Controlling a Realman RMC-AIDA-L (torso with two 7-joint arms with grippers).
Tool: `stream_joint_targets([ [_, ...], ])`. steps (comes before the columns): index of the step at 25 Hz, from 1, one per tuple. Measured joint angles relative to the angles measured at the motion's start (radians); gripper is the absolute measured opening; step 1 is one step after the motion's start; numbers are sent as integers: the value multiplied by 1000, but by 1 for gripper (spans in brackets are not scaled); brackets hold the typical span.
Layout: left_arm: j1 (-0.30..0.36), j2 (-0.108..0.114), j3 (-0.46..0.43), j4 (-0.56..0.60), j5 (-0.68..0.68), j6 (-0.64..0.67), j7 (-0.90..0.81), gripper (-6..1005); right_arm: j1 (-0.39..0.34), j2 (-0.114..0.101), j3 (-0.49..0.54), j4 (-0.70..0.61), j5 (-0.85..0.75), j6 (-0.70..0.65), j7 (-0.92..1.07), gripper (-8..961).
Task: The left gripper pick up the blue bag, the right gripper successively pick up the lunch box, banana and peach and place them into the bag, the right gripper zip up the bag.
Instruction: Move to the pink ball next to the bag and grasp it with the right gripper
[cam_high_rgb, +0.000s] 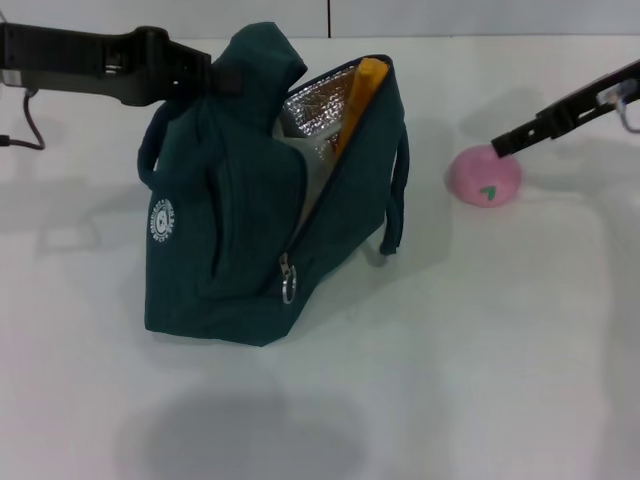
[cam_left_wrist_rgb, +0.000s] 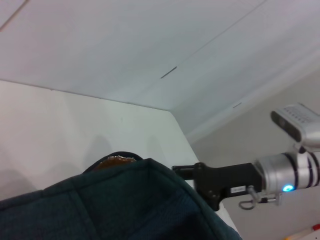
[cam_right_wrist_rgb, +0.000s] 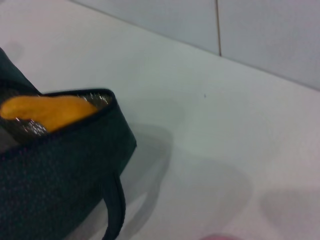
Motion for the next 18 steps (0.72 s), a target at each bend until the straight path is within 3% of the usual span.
stream_joint_targets([
  [8, -1, -3, 0, 0, 0, 0, 3, 75, 26, 35, -70, 91, -29, 115, -6, 817],
  [18, -2, -2, 0, 0, 0, 0, 6, 76, 23, 39, -127, 142, -31, 206, -6, 801],
])
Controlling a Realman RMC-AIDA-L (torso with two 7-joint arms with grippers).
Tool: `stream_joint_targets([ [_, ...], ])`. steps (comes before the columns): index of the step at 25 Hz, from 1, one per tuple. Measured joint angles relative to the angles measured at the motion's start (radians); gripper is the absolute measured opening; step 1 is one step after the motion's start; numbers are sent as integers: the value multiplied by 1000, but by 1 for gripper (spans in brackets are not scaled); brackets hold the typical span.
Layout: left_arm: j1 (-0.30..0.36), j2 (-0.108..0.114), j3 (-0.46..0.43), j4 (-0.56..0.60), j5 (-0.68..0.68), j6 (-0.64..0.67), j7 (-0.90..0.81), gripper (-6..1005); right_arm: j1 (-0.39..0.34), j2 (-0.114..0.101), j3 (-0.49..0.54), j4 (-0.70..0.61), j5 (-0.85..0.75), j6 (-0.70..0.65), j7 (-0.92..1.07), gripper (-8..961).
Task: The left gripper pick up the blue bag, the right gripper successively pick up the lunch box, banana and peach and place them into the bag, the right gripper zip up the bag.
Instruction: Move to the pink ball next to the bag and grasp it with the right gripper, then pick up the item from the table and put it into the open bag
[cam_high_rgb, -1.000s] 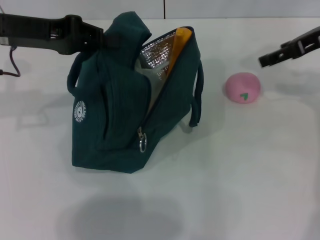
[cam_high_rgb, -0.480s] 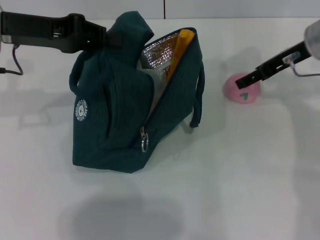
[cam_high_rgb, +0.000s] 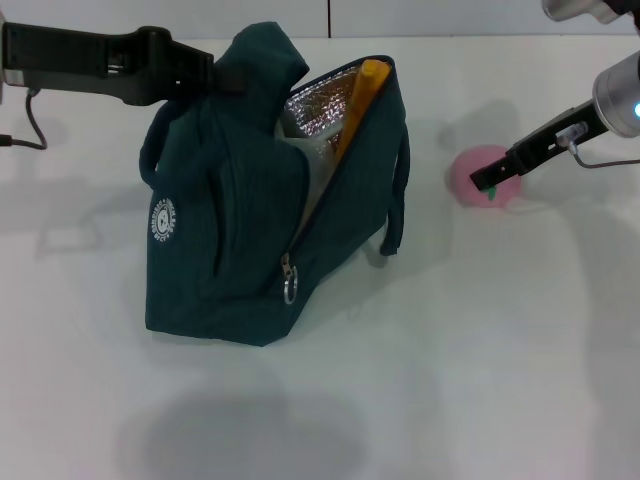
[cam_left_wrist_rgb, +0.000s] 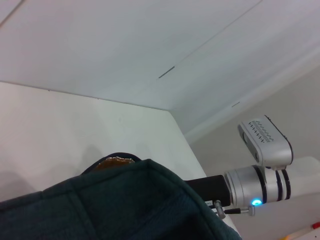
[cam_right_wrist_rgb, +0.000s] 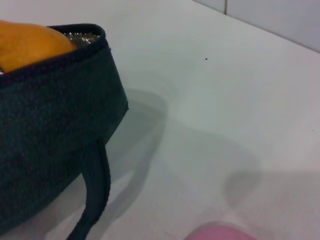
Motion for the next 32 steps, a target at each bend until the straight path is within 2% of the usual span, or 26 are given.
stream_joint_targets([
  [12, -1, 0, -1, 0, 0, 0, 6, 78, -7, 0, -54, -1, 0, 27, -11, 783],
  [14, -1, 0, -1, 0, 0, 0, 6, 78, -7, 0, -54, -1, 1, 28, -12, 575],
  [20, -1, 0, 0, 0, 0, 0, 6, 78, -10, 0, -55, -8, 8, 29, -15, 330],
  [27, -1, 0, -2, 0, 0, -2, 6, 79, -39, -1, -33, -52, 25, 21, -17, 235],
  [30, 0, 0, -2, 0, 0, -2, 6, 79, -108, -1, -5, -171, 87, 5, -16, 208],
  [32, 2, 0, -3, 0, 0, -2, 6, 79, -155, -11, 3, -238, 155, -4, -16, 200],
])
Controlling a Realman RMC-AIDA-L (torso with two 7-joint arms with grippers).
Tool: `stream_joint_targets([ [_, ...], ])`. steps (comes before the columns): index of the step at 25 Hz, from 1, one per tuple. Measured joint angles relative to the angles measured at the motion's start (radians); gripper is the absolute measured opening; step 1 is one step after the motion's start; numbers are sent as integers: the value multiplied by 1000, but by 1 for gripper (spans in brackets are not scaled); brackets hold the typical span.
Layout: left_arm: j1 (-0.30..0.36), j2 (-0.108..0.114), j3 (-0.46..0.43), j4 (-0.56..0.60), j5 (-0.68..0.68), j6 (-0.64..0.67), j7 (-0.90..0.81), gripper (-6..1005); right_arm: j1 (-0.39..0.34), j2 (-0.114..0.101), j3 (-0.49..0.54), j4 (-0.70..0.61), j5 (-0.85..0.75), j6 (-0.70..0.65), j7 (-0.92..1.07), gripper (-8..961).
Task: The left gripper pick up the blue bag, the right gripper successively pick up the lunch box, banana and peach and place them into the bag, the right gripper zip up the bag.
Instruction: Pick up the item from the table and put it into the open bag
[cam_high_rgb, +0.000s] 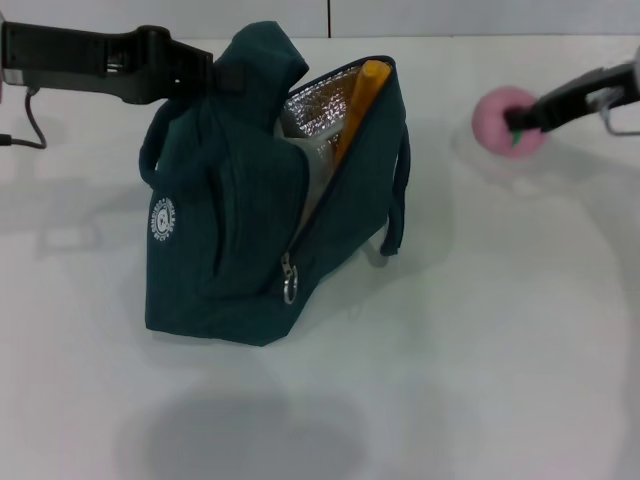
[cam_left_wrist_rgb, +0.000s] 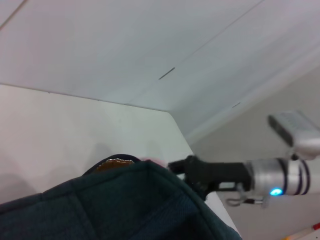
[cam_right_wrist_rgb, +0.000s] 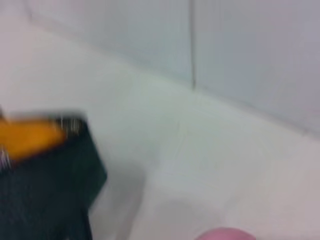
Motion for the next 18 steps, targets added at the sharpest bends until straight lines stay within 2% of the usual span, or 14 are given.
stream_joint_targets([
  [3, 2, 0, -1, 0, 0, 0, 0, 80, -77, -22, 34, -101, 147, -26, -8, 188],
  [5, 2, 0, -1, 0, 0, 0, 0, 80, -99, -24, 56, -125, 199, -41, -22, 181],
  [8, 2, 0, -1, 0, 0, 0, 0, 80, -170, -27, 165, -174, 493, -146, -144, 169],
  [9, 2, 0, -1, 0, 0, 0, -1, 80, -170, -27, 165, -174, 493, -146, -144, 165],
  [10, 2, 0, -1, 0, 0, 0, -1, 80, -176, -29, 184, -141, 653, -222, -212, 161],
  [12, 2, 0, -1, 0, 0, 0, -3, 81, -169, -28, 181, -111, 712, -261, -241, 124],
  [18, 4, 0, -3, 0, -9, 0, -5, 81, -66, 10, 127, 16, 739, -343, -306, 79],
])
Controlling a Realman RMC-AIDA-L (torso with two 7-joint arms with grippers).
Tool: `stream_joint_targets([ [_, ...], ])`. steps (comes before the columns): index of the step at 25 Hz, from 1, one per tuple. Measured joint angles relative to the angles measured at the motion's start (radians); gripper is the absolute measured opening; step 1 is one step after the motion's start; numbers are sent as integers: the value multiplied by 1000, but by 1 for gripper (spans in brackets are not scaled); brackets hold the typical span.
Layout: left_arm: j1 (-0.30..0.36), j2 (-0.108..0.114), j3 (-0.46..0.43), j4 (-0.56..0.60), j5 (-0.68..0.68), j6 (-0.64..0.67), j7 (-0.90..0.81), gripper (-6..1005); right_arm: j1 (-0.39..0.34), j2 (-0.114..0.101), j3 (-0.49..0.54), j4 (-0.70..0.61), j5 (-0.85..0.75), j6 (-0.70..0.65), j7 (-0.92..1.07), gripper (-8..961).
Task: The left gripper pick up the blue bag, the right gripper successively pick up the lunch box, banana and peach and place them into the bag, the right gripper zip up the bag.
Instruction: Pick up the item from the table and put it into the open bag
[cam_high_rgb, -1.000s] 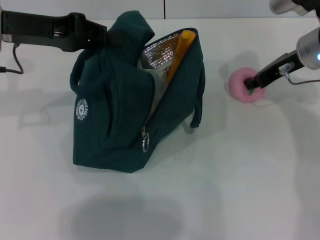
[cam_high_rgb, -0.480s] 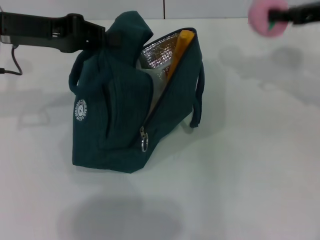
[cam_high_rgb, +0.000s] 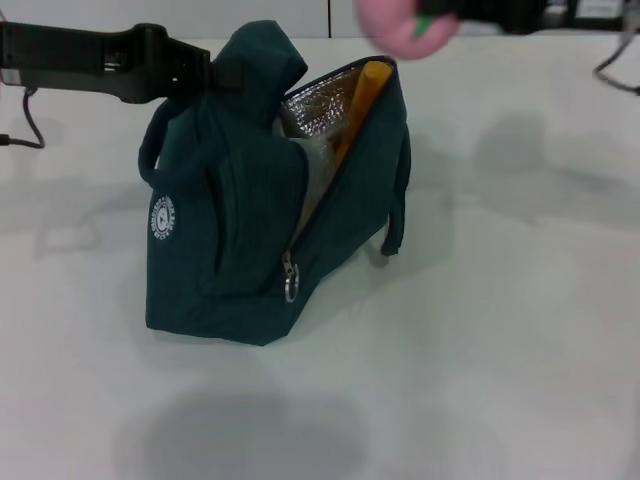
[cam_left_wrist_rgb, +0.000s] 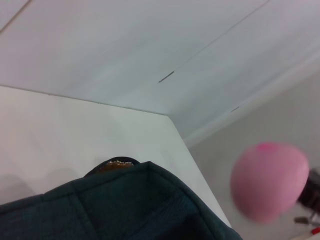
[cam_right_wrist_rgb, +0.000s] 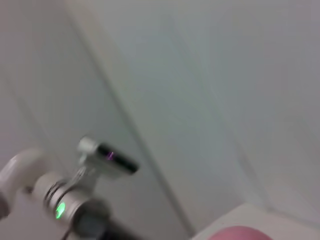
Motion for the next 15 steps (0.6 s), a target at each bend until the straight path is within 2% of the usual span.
stream_joint_targets([
  [8, 2, 0, -12, -1, -1, -11, -1, 82, 66, 3, -189, 87, -4, 38, -14, 38],
  [15, 3, 0, -15, -2, -1, -12, 1, 83, 70, 2, -203, 96, -36, 59, -5, 62],
])
